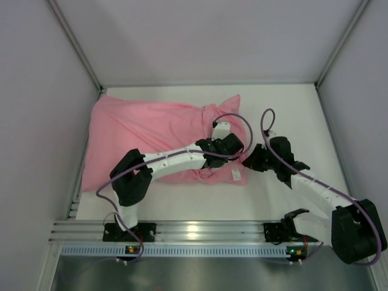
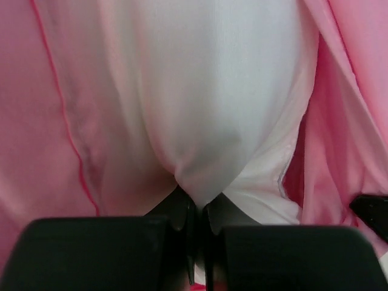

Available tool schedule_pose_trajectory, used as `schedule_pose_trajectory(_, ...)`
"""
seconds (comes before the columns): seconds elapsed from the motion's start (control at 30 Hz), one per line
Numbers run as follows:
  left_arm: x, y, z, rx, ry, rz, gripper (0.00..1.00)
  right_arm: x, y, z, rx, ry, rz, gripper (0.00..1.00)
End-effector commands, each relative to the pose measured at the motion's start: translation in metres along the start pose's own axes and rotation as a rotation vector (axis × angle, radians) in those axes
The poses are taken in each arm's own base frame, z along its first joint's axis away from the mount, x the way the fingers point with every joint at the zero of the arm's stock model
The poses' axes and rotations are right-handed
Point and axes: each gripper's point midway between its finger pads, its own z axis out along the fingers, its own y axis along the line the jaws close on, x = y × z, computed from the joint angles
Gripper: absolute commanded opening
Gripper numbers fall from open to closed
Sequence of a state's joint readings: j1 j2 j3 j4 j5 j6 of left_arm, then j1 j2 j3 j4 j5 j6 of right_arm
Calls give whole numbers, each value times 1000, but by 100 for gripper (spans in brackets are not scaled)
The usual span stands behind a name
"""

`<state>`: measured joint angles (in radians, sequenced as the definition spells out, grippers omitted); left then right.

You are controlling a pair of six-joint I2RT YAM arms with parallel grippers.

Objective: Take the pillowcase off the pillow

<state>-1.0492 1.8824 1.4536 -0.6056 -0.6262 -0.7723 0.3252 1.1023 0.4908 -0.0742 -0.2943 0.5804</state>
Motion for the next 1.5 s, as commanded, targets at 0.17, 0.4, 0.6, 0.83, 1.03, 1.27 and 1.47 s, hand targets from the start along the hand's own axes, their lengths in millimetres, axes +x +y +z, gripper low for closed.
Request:
schedule_pose_trajectory(0.17, -78, -13, -28, 258, -155, -186, 0, 21, 36, -9, -150, 33, -37, 0)
schedule_pose_trajectory(0.4, -151, -7, -96, 380, -273, -257, 0, 43, 22, 0, -40, 48, -49, 0)
schedule_pose_trajectory(0.6, -163, 13, -161, 514, -293, -303, 0, 36, 10, 21, 27, 32, -45, 0)
schedule_pose_trajectory(0.83, -80, 33, -176, 606, -174, -306, 0, -13, 28, 21, 28, -19, -128, 5)
schedule_pose_trajectory(1.03, -45, 39, -161, 633, -148, -282, 0, -52, 77, -68, -71, -184, -275, 99)
schedule_pose_trajectory(1.27, -61, 13, -169, 708, -152, -265, 0, -48, 134, -80, -258, -98, -344, 99)
schedule_pose_trajectory(1.47, -59, 4, -179, 740, -141, -255, 0, -32, 134, -55, -164, -82, -399, 94)
